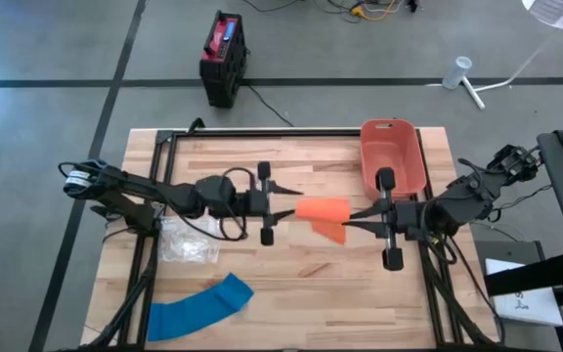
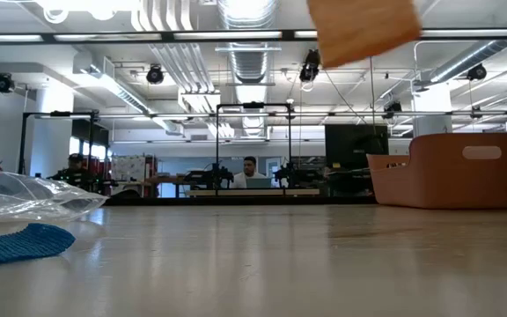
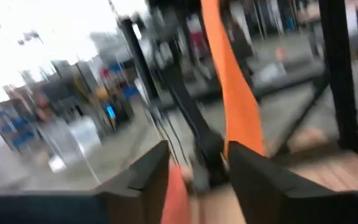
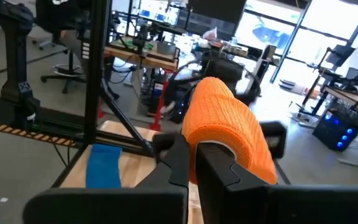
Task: Roll bandage
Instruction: Roll the orange bandage
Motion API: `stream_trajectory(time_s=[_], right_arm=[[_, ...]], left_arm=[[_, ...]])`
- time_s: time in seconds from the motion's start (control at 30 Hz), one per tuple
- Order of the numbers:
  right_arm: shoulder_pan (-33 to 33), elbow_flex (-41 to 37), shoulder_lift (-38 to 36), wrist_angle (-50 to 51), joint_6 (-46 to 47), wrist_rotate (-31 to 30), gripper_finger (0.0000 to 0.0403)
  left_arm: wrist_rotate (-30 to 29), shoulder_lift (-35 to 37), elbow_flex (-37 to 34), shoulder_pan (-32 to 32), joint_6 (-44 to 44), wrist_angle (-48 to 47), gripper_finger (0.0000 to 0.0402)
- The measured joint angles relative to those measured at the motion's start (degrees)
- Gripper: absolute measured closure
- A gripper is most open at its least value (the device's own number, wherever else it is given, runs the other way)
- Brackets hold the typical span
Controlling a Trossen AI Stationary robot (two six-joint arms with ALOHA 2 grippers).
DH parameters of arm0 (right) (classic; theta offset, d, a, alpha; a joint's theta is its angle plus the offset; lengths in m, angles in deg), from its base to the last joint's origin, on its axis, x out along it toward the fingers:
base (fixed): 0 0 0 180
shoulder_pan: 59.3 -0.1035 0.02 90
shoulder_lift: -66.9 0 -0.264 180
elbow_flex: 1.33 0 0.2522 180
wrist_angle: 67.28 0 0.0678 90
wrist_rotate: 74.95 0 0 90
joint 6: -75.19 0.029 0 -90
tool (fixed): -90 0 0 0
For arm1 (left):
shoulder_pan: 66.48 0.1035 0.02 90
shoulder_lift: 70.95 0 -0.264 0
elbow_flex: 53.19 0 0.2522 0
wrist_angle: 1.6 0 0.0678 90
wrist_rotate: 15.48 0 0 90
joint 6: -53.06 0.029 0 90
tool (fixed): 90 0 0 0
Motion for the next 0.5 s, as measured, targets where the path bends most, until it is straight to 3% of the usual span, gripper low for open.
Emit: stream_trajectory(time_s=[0.07,0.23,0.5], right_arm=[[0.0,0.0,0.0,-0.02,-0.08,0.1,0.0399],[0.0,0.0,0.0,1.32,-0.16,0.0,0.0399],[1.73,0.0,0.02,2.65,0.36,-0.07,0.0399]], left_arm=[[0.37,0.15,0.45,0.04,0.26,4.68,0.0219],[10.5,-0.01,1.51,0.15,-2.99,6.72,0.0174],[10.65,-0.29,1.76,0.22,-5.46,6.36,0.0171]])
